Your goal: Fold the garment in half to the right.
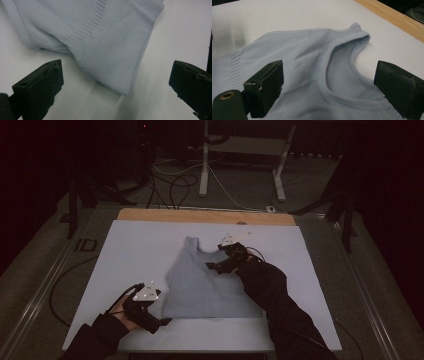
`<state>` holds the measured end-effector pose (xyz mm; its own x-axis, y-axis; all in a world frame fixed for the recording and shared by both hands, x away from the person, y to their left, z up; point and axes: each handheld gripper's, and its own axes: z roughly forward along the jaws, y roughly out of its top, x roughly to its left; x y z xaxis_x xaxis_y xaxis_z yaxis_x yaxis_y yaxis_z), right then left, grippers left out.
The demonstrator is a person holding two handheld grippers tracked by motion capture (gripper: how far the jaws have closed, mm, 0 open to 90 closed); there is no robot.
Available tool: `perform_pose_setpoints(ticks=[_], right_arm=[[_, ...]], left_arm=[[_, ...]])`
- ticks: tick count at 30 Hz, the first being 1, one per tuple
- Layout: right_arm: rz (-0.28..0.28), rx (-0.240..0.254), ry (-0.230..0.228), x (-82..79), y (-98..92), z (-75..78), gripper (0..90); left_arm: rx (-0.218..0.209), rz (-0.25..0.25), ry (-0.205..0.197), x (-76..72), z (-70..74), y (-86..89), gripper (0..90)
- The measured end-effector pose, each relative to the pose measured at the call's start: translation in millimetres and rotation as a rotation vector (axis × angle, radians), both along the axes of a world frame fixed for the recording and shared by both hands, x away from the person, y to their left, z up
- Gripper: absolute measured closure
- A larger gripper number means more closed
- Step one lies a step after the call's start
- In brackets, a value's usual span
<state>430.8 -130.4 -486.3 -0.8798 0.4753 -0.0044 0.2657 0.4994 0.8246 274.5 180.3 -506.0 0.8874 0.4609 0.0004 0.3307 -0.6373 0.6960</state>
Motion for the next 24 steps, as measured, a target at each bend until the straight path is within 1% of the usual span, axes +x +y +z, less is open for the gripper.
perform_pose_setpoints(ticks=[1, 2, 3, 5, 8, 10, 11, 13, 14, 17, 19, 20, 21, 22, 23, 24], right_arm=[[0.003, -0.002, -0.002, 1.8, 2.5, -0.2, 9.2], [0.005, -0.003, 0.002, 5.8, 7.7, -0.5, 9.2], [0.004, -0.005, 0.005, 7.1, 9.9, -0.5, 9.2], [0.006, -0.012, 0.005, 11.1, 15.4, -0.3, 9.2], [0.006, -0.01, 0.01, 15.0, 20.8, -0.5, 9.2], [0.013, -0.022, 0.006, 19.7, 27.3, -1.3, 9.2], [0.011, -0.029, 0.011, 23.1, 31.2, -1.5, 9.2], [0.008, -0.031, 0.011, 25.0, 32.8, -1.6, 9.2], [0.009, -0.034, 0.014, 28.8, 35.6, -2.0, 9.2], [0.004, -0.039, 0.017, 32.3, 38.1, -2.4, 9.2], [0.002, -0.042, 0.024, 36.7, 42.0, -3.9, 9.2], [0.002, -0.042, 0.024, 36.7, 42.0, -3.9, 9.2], [0.004, -0.046, 0.026, 37.7, 43.6, -4.2, 9.3], [0.006, -0.05, 0.023, 39.1, 45.0, -4.8, 9.2], [0.002, -0.047, 0.036, 41.4, 48.2, -5.7, 9.3], [0.002, -0.047, 0.036, 41.4, 48.2, -5.7, 9.3]], left_arm=[[-0.006, 0.007, 0.027, 2.1, -0.3, -0.4, 0.4], [-0.008, 0.008, 0.031, 2.4, -0.6, -0.9, 0.4], [0.003, 0.005, 0.035, 2.7, -0.5, -1.6, 0.4], [0.012, 0.007, 0.038, 4.0, -1.4, -2.4, 0.5], [0.019, 0.011, 0.038, 5.5, -2.1, -2.8, 3.1], [0.035, 0.001, 0.036, 6.4, -3.3, -4.1, 5.0], [0.056, 0.003, 0.043, 8.5, -5.1, -5.2, 6.7], [0.064, 0.01, 0.038, 9.0, -5.9, -6.1, 9.0], [0.071, 0.011, 0.039, 9.4, -6.3, -6.7, 10.2], [0.088, 0.015, 0.047, 11.0, -8.1, -7.7, 12.2], [0.094, 0.0, 0.053, 11.4, -10.4, -8.9, 16.1], [0.094, 0.0, 0.053, 11.4, -10.4, -8.9, 17.2], [0.102, -0.002, 0.054, 11.6, -11.2, -9.5, 17.2], [0.109, -0.006, 0.061, 12.3, -12.1, -10.0, 19.1], [0.113, -0.006, 0.063, 12.3, -13.2, -10.9, 21.6], [0.118, -0.008, 0.067, 12.8, -14.2, -11.7, 21.6]])
